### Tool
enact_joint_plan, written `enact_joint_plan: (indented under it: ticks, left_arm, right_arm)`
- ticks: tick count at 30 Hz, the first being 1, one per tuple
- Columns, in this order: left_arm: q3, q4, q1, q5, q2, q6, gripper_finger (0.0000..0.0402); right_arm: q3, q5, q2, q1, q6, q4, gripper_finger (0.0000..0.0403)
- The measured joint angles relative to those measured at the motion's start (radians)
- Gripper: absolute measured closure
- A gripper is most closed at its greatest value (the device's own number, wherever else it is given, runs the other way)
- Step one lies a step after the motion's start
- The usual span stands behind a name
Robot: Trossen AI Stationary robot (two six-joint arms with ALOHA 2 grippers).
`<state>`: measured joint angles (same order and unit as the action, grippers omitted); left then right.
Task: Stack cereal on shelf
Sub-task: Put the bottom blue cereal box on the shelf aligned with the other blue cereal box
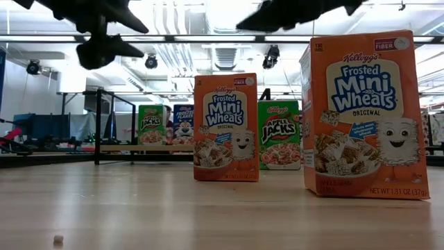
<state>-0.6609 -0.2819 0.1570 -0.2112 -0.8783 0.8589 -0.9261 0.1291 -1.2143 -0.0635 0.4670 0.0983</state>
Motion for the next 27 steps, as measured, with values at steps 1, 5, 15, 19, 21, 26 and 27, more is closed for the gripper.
enact_joint_plan:
  ticks: [1, 5, 15, 19, 21, 26, 27]
  left_arm:
    - [0.0, 0.0, 0.0, 0.018, -0.01, 0.057, 0.02]
    - [-0.056, -0.061, 0.0, 0.105, -0.072, 0.215, 0.02]
    - [-0.395, -0.614, 0.124, 0.069, -0.291, 0.545, 0.02]
    - [-0.483, -0.751, 0.223, 0.056, -0.39, 0.741, 0.02]
    - [-0.519, -0.761, 0.271, 0.056, -0.434, 0.813, 0.0199]
    - [-0.603, -0.818, 0.37, 0.093, -0.535, 0.942, 0.0174]
    - [-0.618, -0.854, 0.387, 0.105, -0.557, 0.97, 0.0165]
  right_arm:
    - [0.025, 0.0, 0.021, -0.001, 0.008, 0.05, 0.0197]
    - [0.12, 0.002, 0.09, -0.016, 0.032, 0.188, 0.0197]
    - [0.203, 0.002, 0.151, -0.074, 0.026, 0.25, 0.0197]
    - [0.21, 0.001, 0.151, -0.084, 0.032, 0.248, 0.0197]
    - [0.211, 0.002, 0.15, -0.088, 0.032, 0.248, 0.0197]
    - [0.211, 0.003, 0.15, -0.088, 0.033, 0.248, 0.0197]
    - [0.211, 0.003, 0.15, -0.088, 0.034, 0.248, 0.0197]
